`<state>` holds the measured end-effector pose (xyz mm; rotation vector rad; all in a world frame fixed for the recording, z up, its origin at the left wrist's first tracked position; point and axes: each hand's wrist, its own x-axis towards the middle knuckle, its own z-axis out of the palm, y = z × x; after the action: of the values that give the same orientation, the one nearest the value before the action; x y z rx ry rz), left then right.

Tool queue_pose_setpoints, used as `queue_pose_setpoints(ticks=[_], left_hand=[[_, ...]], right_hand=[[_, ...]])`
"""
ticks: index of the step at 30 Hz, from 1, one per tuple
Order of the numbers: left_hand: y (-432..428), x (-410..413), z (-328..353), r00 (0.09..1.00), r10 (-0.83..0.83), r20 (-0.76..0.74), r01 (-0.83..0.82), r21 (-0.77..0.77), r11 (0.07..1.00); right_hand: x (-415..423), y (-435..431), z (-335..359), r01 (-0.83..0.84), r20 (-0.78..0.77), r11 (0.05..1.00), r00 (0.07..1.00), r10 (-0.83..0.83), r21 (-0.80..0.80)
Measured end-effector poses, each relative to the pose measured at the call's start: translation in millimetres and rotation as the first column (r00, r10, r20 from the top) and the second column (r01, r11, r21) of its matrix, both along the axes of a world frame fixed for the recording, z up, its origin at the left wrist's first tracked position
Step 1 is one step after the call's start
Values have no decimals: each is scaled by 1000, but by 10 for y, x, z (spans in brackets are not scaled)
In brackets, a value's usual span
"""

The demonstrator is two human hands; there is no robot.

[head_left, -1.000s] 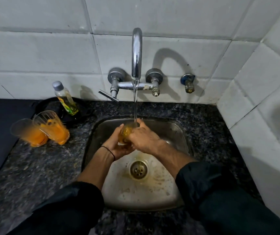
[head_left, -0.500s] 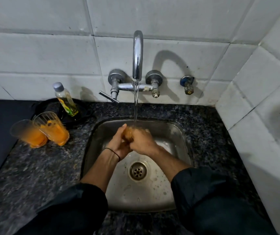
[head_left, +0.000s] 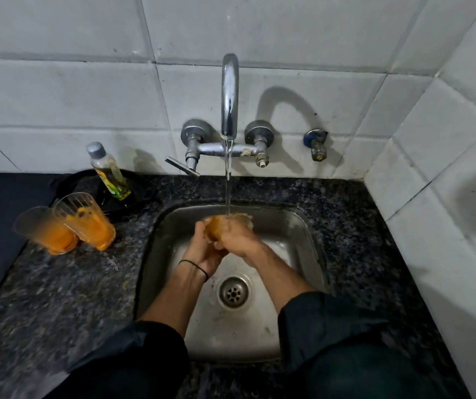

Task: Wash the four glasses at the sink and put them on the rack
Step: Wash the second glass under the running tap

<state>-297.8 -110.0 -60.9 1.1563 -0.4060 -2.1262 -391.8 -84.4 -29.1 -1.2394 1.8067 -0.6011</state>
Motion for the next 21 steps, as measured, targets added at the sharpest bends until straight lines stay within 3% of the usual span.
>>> queue_pose_setpoints(ticks=[2,3,4,6,7,8,9,10,11,12,13,14,16,18,21], left_hand=[[-67,27,-16,999,-5,37,6,-33,999],[-98,48,17,994,-64,83,67,-34,997],[-136,64,35,981,-131,140,135,-20,991],[-158,87,102,956,-226,188,224,31,974],[-161,87,128,961,-213,174,208,45,977],[-173,87,121,975,-164,150,160,37,986],[-195,97,88,982,-95,161,96,-3,995],[-235,94,-16,986,-20,163,27,-46,999],[-235,99,-38,983,36,181,-18,-103,995],[-187,101,18,980,105,171,-78,-157,984],[-132,94,72,972,158,175,-119,-215,969],[-77,72,147,964,178,197,-114,-297,948],[-12,27,259,939,213,269,-56,-494,868],[61,15,336,918,226,327,49,-657,752],[119,73,328,920,234,315,74,-726,684]], right_hand=[[49,-36,-164,272,230,962,936,-268,11],[67,4,-219,307,244,951,925,-292,-26],[64,56,-237,279,153,956,952,-264,-89],[46,135,-217,-39,-202,974,979,-7,-224],[25,169,-200,-211,-346,954,930,127,-215],[-18,175,-169,-297,-434,932,882,185,-206],[-42,169,-131,-312,-424,925,884,199,-216],[-38,158,-131,-297,-330,925,920,211,-238],[-14,158,-110,-206,-83,946,978,191,-249],[15,159,-78,-43,267,970,958,108,-239],[39,180,-67,145,576,976,817,-25,-162],[60,197,-90,283,796,958,590,-134,-48],[110,277,-79,403,951,907,214,-222,121],[198,346,-57,480,967,854,42,-253,202],[278,322,-34,508,942,802,-68,-328,316]])
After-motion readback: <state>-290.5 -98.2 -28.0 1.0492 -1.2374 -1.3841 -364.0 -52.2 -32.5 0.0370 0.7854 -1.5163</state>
